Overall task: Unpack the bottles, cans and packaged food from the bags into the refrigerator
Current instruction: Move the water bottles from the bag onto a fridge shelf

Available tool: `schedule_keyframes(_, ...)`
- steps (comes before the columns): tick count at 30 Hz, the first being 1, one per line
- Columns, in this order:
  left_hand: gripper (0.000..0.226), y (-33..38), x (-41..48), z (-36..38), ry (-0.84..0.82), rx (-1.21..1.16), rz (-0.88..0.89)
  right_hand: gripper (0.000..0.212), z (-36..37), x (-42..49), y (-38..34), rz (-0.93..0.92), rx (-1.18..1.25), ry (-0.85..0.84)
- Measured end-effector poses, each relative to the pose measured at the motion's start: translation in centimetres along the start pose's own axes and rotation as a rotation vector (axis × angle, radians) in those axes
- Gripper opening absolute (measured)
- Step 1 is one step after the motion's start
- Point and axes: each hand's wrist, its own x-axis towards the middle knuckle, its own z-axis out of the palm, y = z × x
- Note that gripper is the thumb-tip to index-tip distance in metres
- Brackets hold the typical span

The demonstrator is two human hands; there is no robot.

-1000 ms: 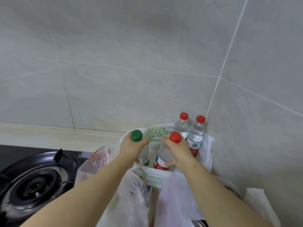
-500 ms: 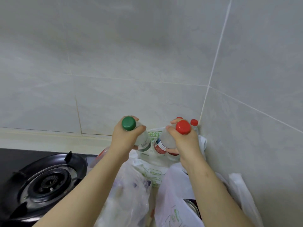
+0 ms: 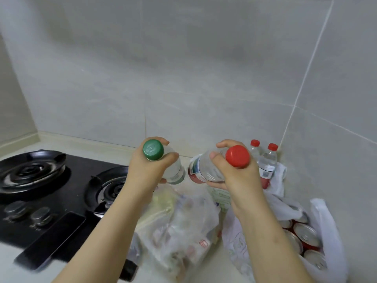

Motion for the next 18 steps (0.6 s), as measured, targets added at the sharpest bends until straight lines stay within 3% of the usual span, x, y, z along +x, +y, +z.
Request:
schedule_keyframes(13, 0.027, 4.1, -8.8, -19.0, 0.299, 0.186, 0.007, 0.021, 15.4, -10.6, -1.7, 0.032, 0.105, -0.334)
schedule_keyframes(18, 0.028, 6.0, -13.0, -26.1, 0.49, 0.239, -0.018, 0.025, 21.3, -15.2, -2.2, 0.144, 0.214, -0.58)
